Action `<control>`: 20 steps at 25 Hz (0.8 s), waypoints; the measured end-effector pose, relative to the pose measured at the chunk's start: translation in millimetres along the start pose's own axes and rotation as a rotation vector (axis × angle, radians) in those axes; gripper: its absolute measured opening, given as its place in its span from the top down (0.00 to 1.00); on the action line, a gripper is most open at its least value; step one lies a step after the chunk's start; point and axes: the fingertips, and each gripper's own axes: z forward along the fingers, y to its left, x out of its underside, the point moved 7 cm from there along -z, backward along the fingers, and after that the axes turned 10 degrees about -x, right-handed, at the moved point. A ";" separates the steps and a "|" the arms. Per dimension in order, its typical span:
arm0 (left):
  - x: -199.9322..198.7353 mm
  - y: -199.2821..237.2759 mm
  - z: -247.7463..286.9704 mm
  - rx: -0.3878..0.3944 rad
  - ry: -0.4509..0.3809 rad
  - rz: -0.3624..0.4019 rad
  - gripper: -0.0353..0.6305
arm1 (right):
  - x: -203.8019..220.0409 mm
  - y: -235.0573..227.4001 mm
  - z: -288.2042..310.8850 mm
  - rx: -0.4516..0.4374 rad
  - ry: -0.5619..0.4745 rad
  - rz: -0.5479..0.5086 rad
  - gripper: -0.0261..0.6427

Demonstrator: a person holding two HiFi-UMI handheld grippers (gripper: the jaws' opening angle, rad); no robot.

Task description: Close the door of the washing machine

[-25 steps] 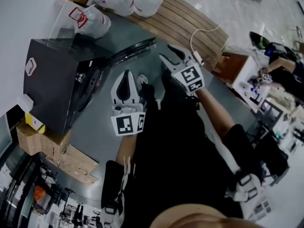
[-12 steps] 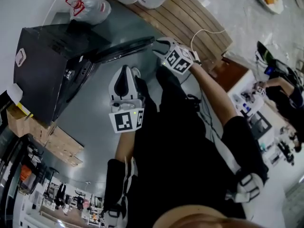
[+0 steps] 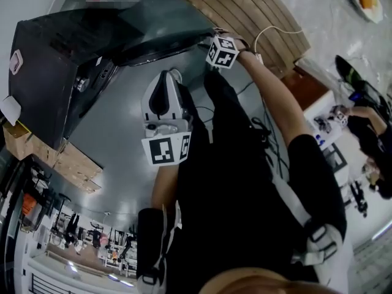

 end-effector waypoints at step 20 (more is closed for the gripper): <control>17.1 22.8 -10.6 0.022 0.019 -0.028 0.94 | 14.6 -13.8 62.1 0.040 0.079 -0.095 0.85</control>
